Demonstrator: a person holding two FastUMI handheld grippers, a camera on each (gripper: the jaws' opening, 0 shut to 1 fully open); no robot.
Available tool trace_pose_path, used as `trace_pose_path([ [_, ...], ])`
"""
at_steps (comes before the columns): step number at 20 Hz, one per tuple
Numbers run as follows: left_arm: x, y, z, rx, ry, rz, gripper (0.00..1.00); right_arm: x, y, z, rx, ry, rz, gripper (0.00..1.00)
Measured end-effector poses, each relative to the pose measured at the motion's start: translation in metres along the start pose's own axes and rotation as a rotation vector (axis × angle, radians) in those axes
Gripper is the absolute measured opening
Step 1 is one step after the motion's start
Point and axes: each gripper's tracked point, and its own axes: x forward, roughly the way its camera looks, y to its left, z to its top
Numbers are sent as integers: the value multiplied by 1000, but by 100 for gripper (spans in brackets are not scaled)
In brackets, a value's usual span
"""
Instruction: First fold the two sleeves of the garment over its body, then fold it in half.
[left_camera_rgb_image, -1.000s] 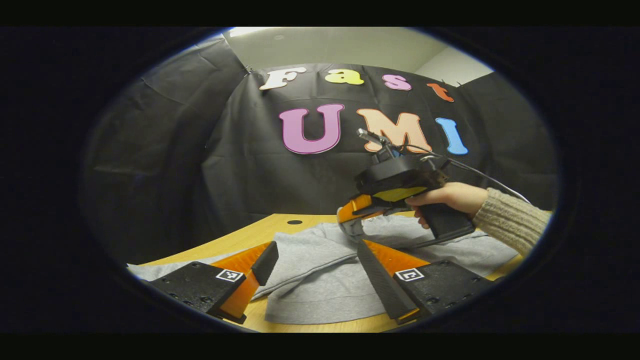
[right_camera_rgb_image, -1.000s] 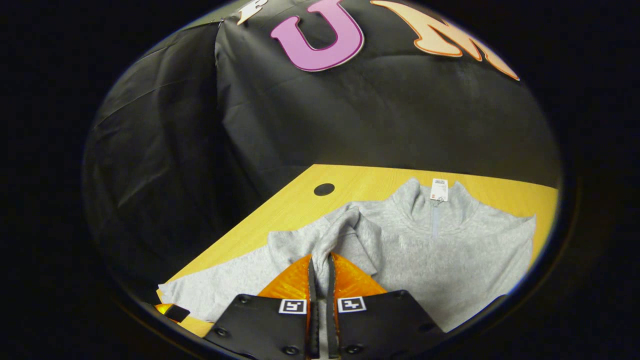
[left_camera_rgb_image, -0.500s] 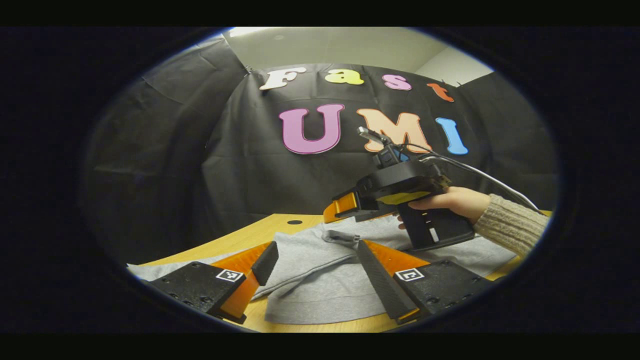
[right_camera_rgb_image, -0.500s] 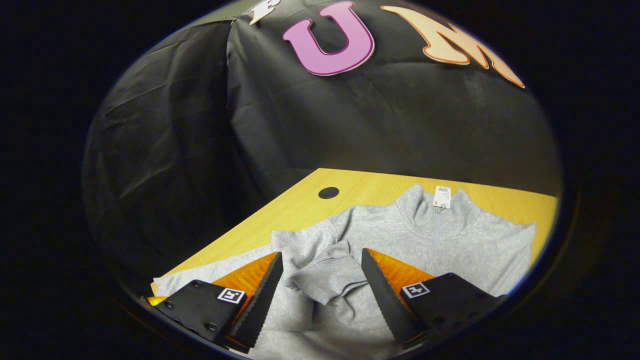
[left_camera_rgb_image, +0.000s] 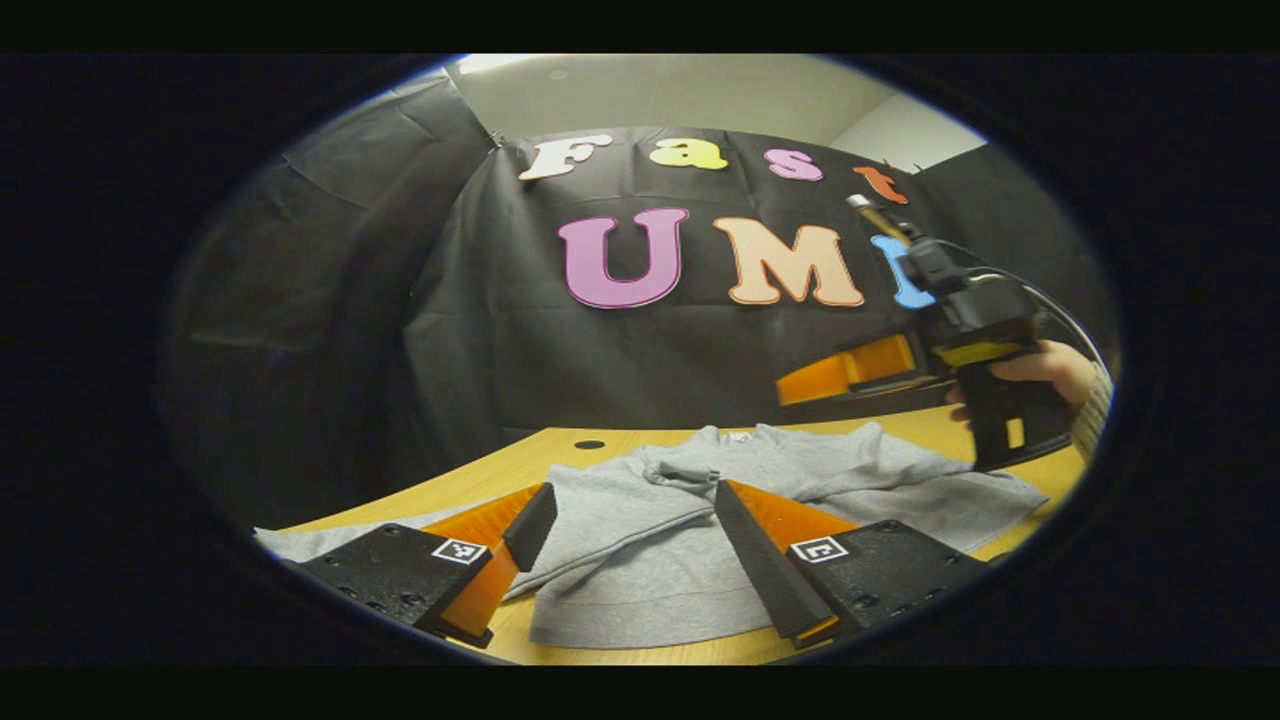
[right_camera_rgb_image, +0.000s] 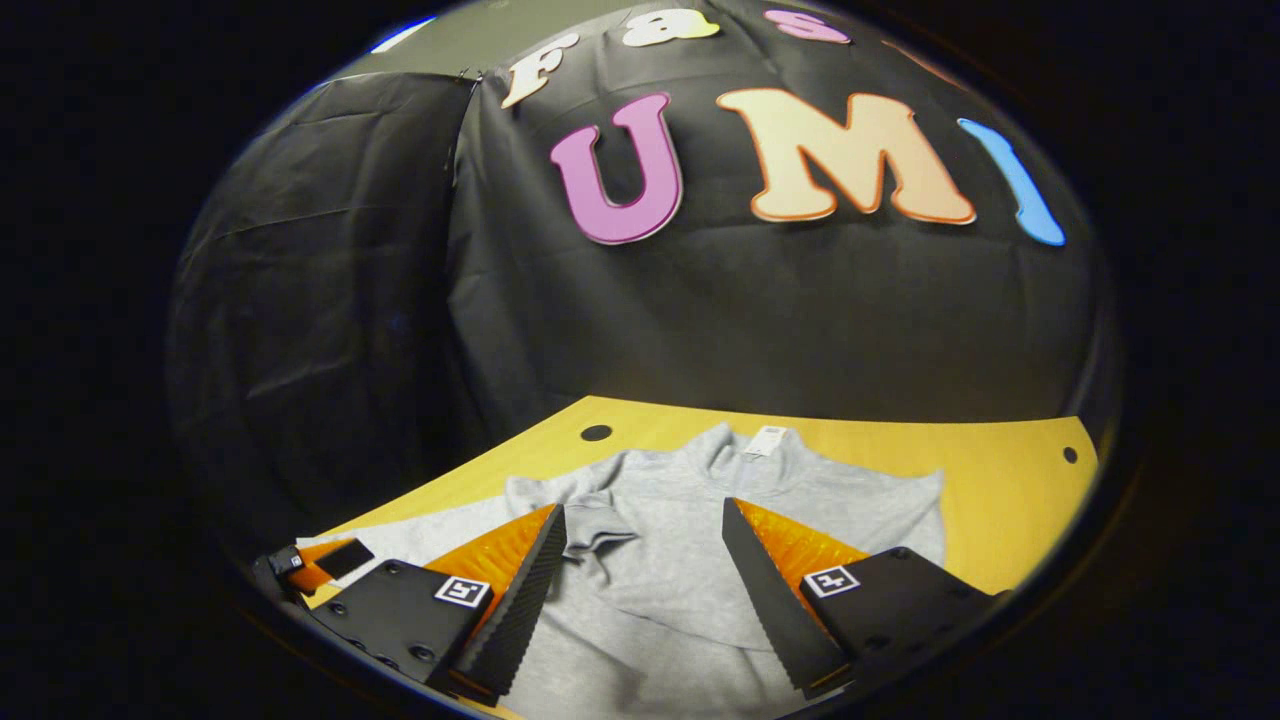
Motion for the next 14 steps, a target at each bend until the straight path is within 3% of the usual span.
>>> trace_pose_path([
  [6,2,6,0,11,3,8,93,-96,-73,-17,29,-134,-162,97],
  [10,-11,50,15,53,16,69,91,-150,-119,-35,5,-218,-279,97],
  [11,-16,62,22,53,21,80,91,-157,-126,-41,2,-223,-300,93],
  [14,-30,107,33,67,73,122,91,-171,-136,-59,6,-231,-333,97],
])
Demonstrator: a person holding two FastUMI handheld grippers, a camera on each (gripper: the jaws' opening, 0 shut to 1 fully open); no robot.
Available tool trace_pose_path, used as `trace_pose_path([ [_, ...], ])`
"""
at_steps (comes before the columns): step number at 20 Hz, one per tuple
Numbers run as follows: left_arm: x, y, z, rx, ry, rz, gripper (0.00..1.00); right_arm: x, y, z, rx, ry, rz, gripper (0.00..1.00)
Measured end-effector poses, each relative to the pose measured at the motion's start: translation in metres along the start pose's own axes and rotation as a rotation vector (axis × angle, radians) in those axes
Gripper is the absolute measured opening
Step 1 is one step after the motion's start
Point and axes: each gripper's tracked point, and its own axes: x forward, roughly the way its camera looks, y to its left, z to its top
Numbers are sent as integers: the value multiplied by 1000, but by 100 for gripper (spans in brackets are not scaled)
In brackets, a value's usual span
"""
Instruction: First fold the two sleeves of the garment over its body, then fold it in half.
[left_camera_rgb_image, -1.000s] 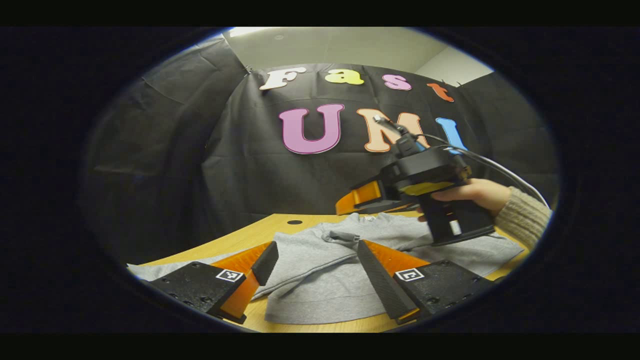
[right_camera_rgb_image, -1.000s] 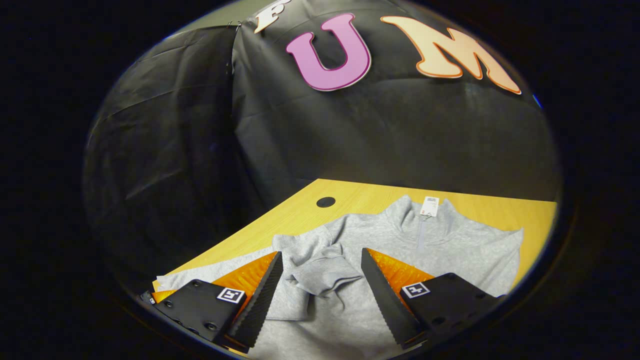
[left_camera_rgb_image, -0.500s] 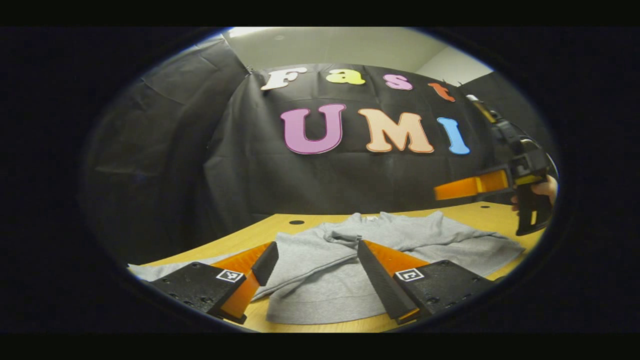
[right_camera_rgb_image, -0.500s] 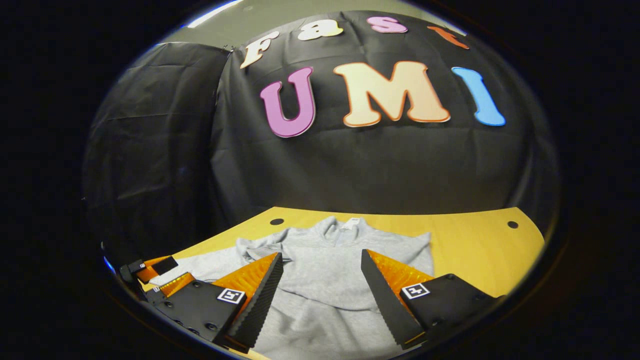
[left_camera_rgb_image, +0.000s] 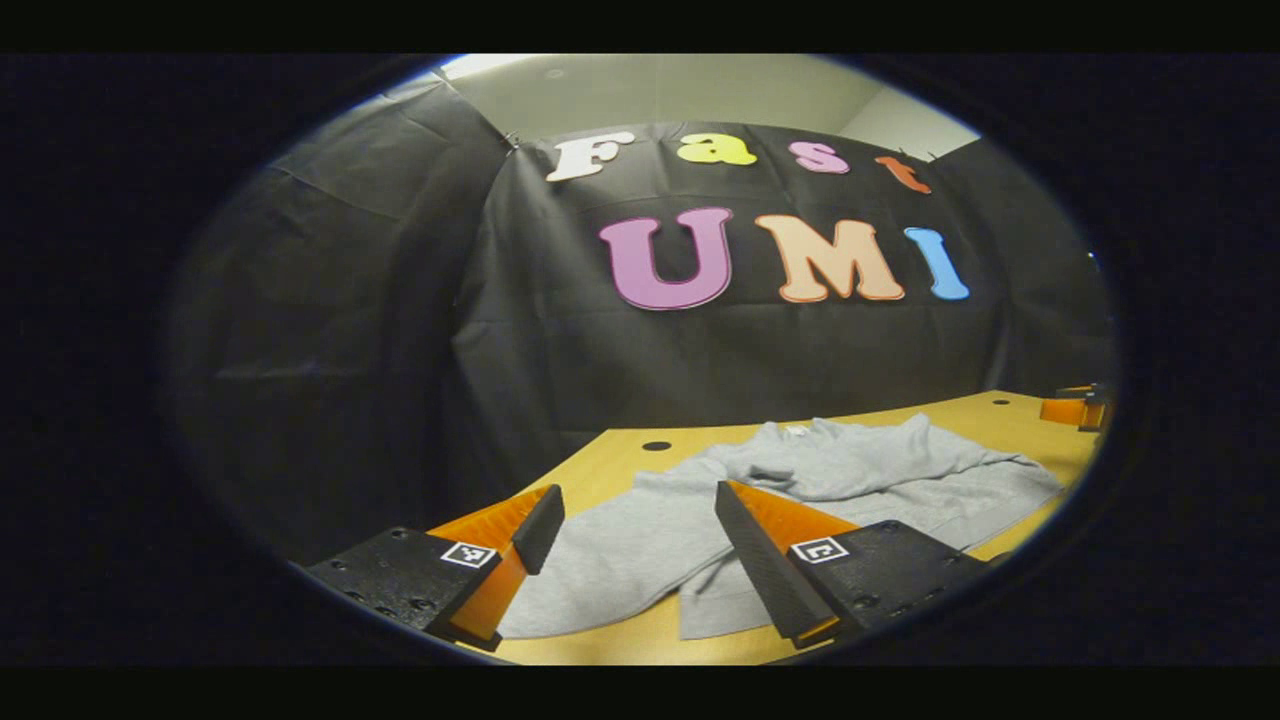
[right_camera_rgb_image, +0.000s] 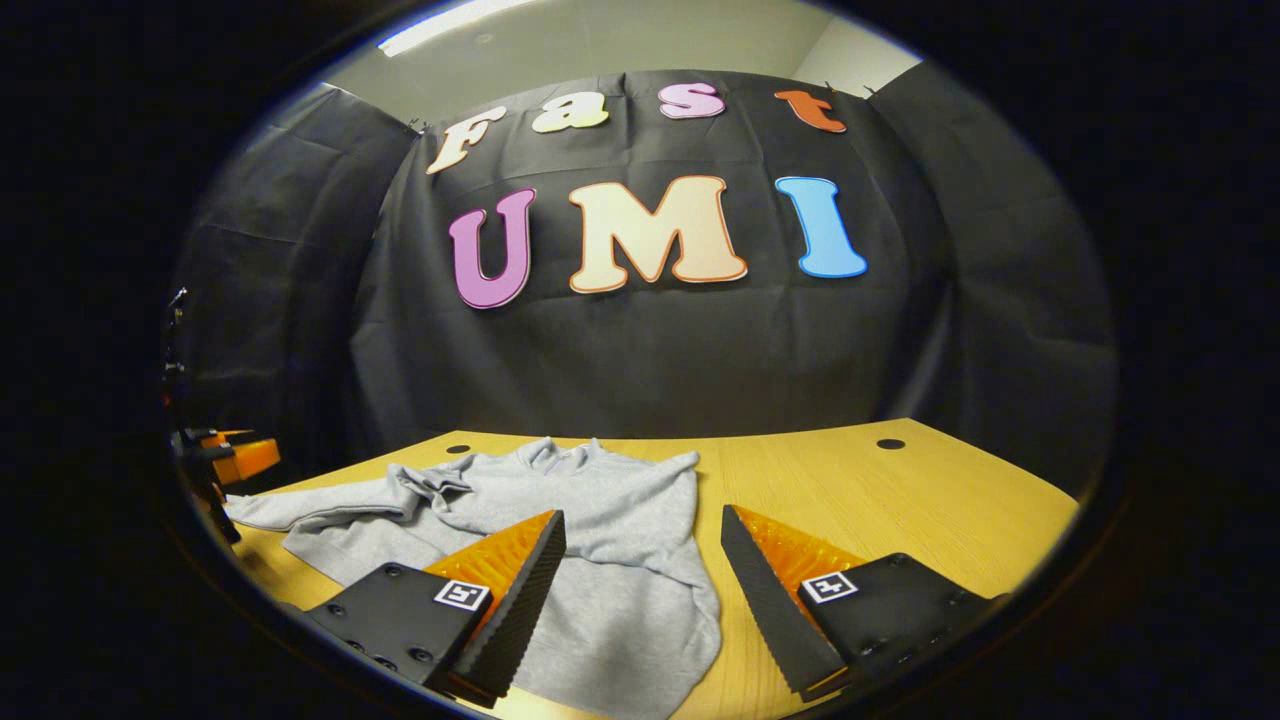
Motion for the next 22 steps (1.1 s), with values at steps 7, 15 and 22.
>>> trace_pose_path([
  [7,-29,87,-49,146,241,85,91,-5,0,-7,-5,-9,15,97],
  [15,-52,112,-123,79,495,93,94,-5,-1,-12,-17,-17,12,97],
  [22,-60,114,-151,-4,606,95,94,-3,-2,-22,9,-2,25,97],
])
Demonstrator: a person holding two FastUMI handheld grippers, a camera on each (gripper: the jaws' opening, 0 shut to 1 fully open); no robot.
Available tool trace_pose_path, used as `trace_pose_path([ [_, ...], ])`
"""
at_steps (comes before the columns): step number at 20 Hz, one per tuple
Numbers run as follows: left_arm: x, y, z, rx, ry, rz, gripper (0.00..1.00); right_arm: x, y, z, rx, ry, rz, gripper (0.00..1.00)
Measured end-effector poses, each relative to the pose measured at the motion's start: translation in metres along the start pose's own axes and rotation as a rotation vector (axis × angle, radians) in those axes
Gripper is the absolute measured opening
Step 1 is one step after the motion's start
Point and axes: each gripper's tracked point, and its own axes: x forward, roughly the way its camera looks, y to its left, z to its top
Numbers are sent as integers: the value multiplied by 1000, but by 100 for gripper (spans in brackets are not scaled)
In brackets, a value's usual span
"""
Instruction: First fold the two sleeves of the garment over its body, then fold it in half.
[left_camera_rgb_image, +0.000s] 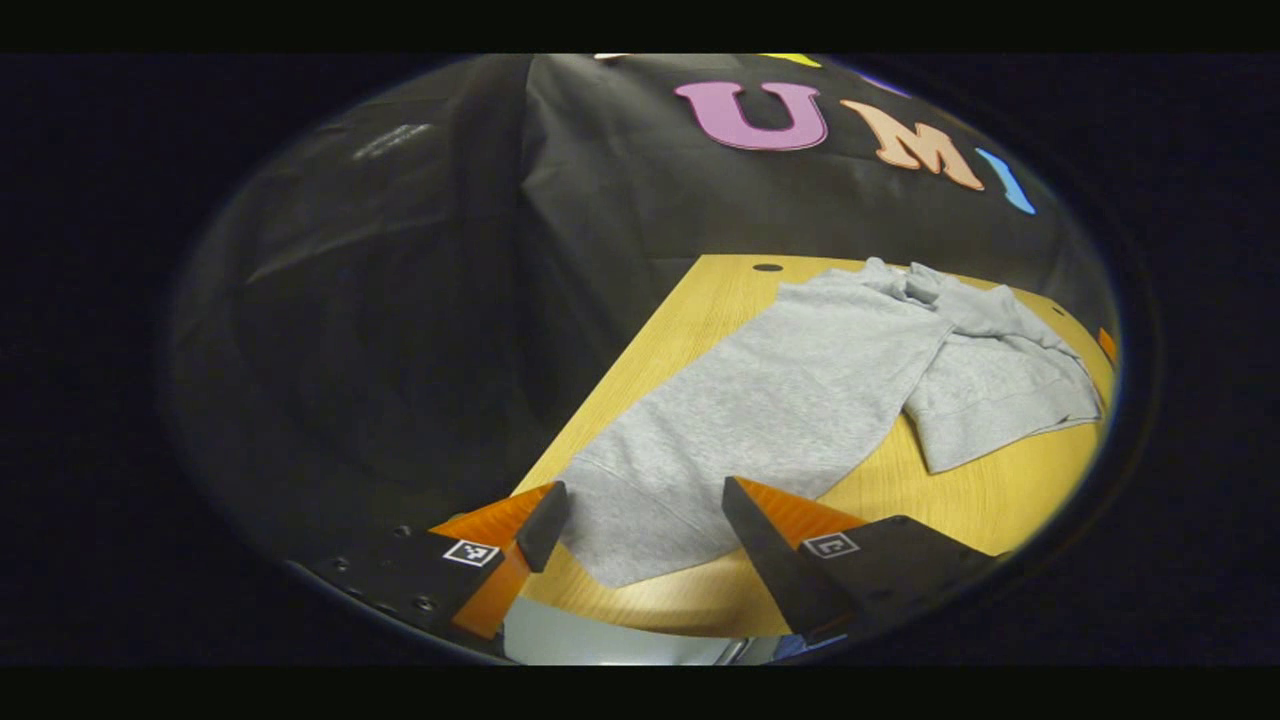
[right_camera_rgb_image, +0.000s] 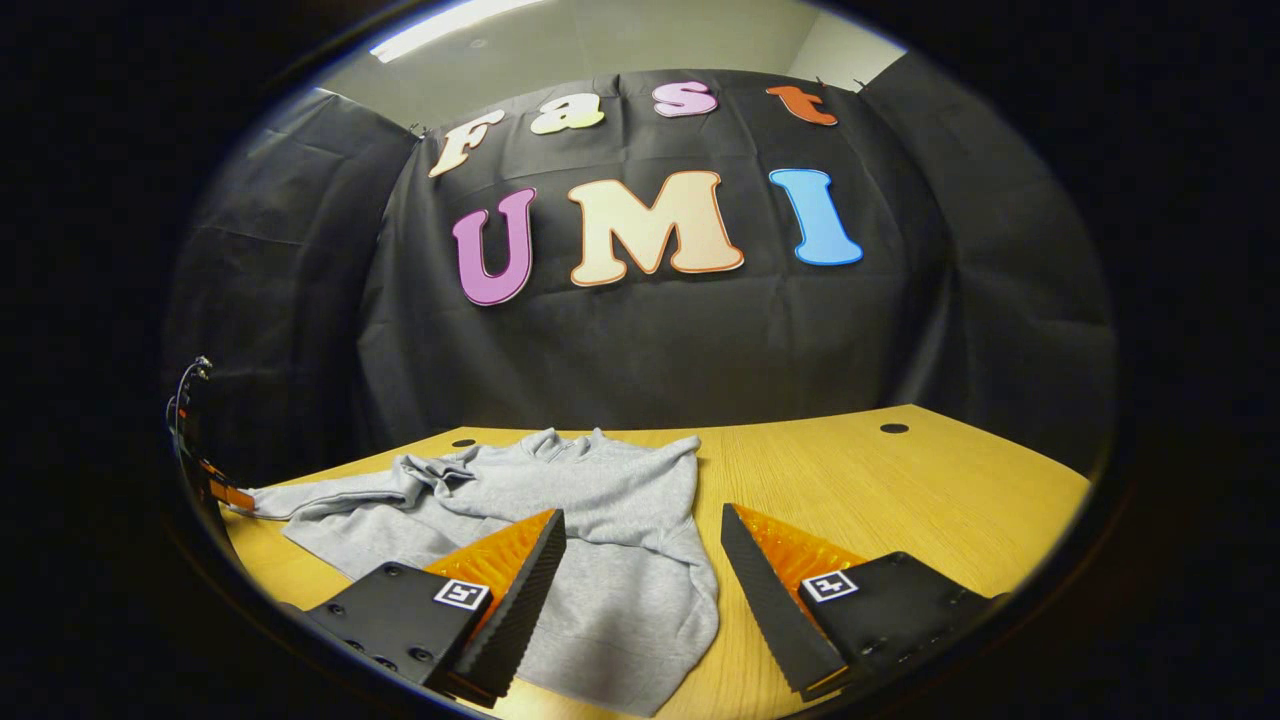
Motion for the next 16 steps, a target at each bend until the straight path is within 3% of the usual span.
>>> trace_pose_path([
  [7,3,0,-3,-100,-12,-26,96,0,0,0,1,-3,3,97],
  [10,1,-5,-3,-89,-17,-45,97,-1,-3,1,6,-10,-1,97],
  [12,1,-9,-1,-92,-24,-65,89,-1,-3,-1,6,-6,-2,97],
  [16,2,-18,0,-80,-19,-80,56,-1,-2,-4,0,3,1,97],
])
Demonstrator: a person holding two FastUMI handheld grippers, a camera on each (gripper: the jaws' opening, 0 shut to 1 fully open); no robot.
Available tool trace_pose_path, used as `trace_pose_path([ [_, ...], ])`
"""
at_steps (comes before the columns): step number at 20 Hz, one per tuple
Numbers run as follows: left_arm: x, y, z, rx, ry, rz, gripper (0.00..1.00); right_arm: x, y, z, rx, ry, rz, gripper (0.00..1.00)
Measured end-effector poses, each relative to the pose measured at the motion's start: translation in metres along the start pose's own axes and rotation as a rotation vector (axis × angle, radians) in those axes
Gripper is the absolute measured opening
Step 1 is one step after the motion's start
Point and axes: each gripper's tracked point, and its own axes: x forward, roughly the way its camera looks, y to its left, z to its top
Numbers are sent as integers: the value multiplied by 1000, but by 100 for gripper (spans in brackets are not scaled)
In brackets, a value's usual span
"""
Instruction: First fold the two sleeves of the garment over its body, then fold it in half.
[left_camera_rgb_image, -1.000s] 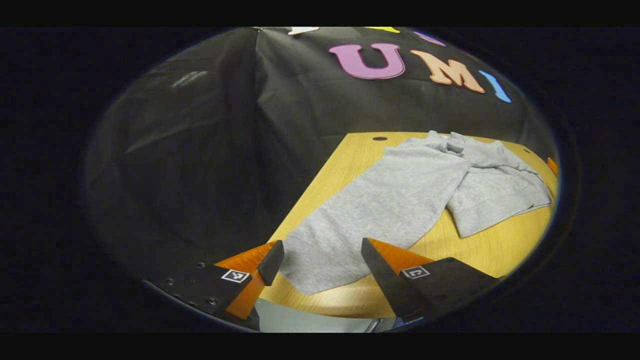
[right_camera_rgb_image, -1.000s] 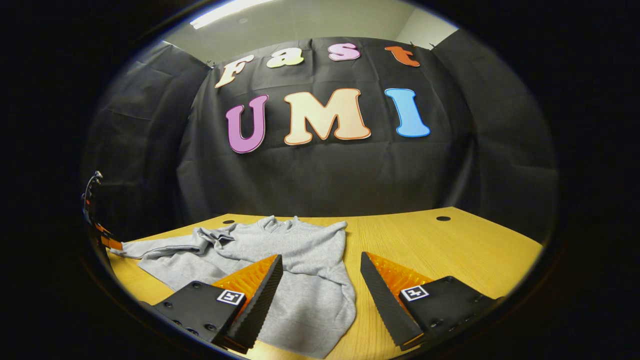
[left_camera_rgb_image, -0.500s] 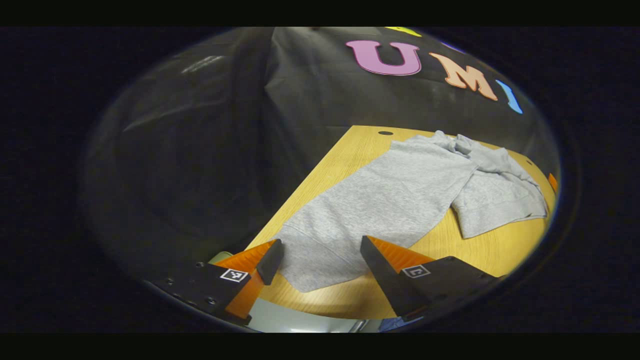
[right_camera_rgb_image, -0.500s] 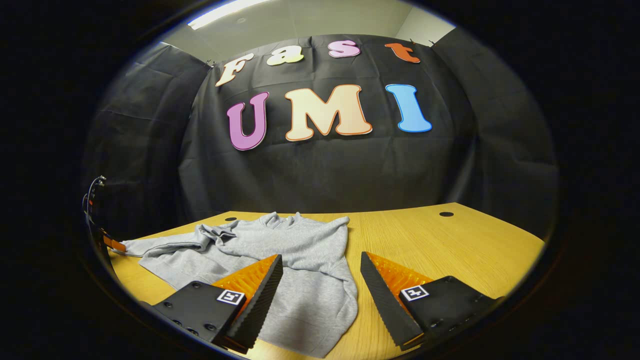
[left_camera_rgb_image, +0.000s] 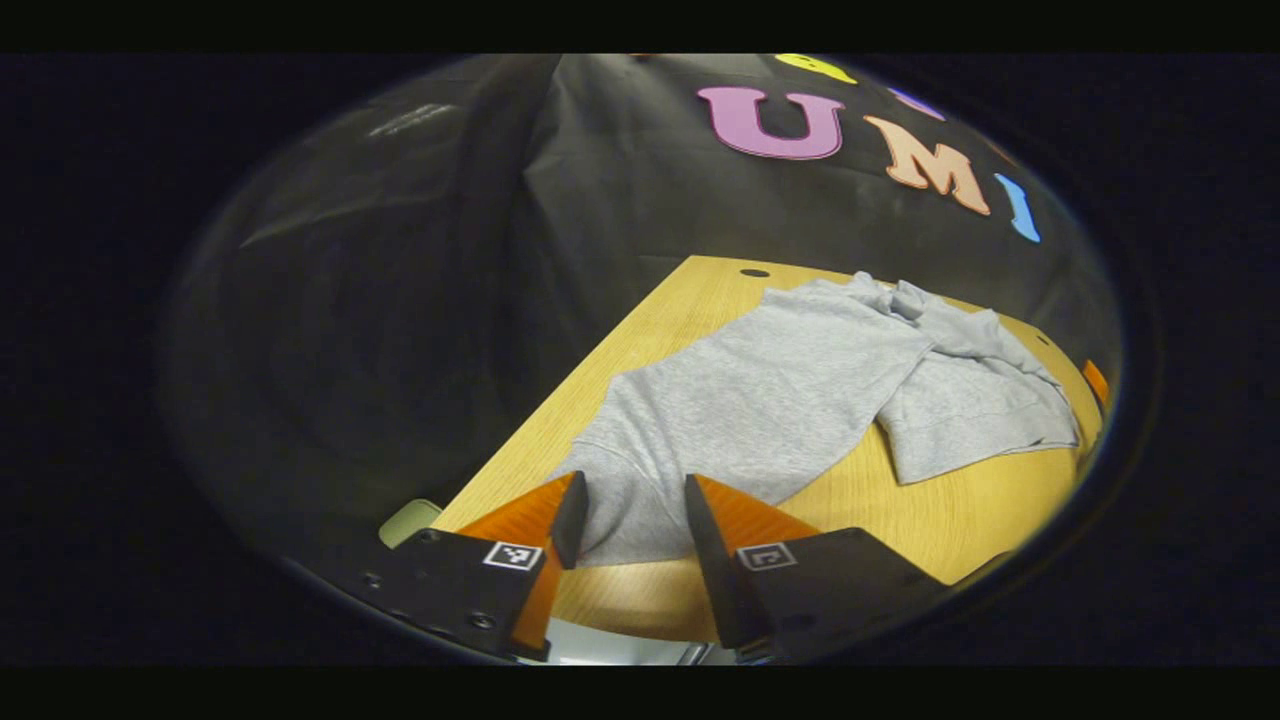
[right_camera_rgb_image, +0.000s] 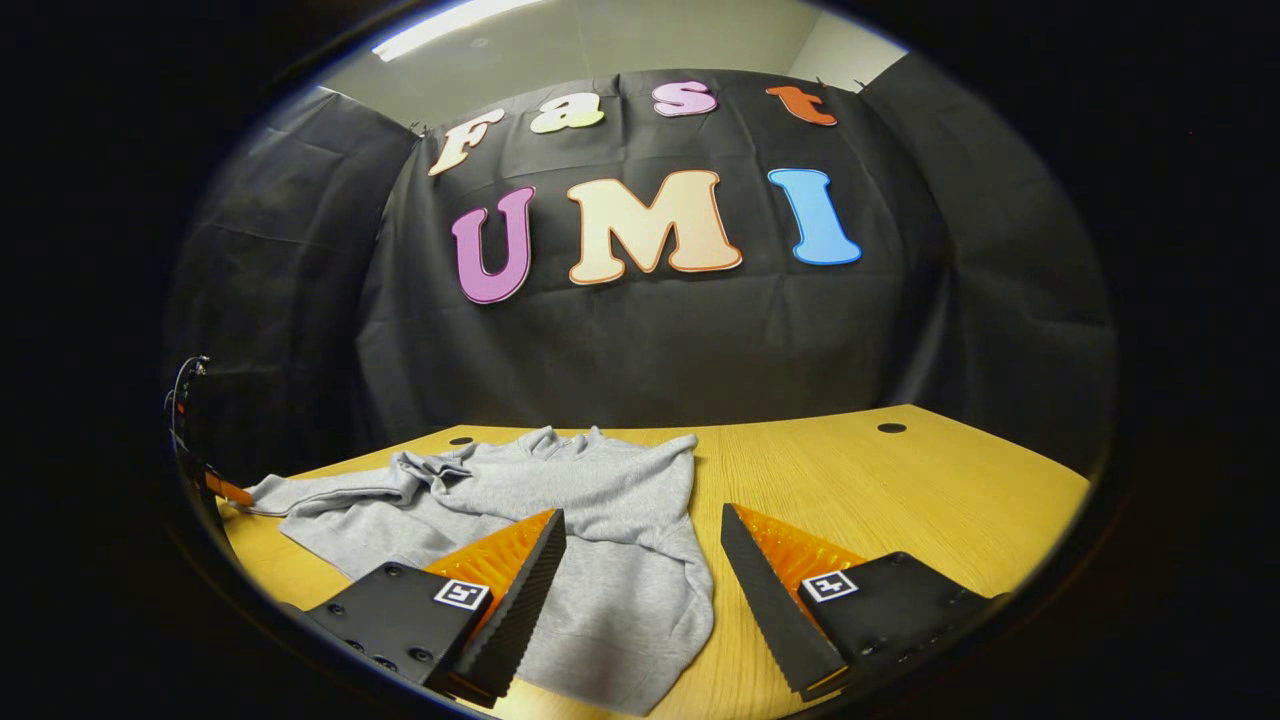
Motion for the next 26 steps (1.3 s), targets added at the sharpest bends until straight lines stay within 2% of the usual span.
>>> trace_pose_path([
  [3,-2,-7,2,-6,-17,-31,38,-1,0,2,4,-6,3,97],
  [6,-3,-9,4,-26,-37,-59,14,-2,-3,3,6,-5,1,97],
  [9,-5,-11,6,-42,-51,-64,4,-5,-4,6,7,-12,0,97],
  [11,-7,-13,10,-69,-72,-71,0,-7,-6,6,1,-14,-6,97],
  [15,-10,-24,29,-127,-129,-117,0,-10,-9,8,-2,-16,-13,97],
  [18,-15,-43,55,-134,-172,-176,0,-12,-12,10,9,-23,-17,97],
  [23,-26,-85,127,-50,-276,-276,0,-13,-12,9,24,-23,-16,97],
  [26,-36,-131,178,43,-354,-356,0,-14,-10,9,29,-26,-15,97],
])
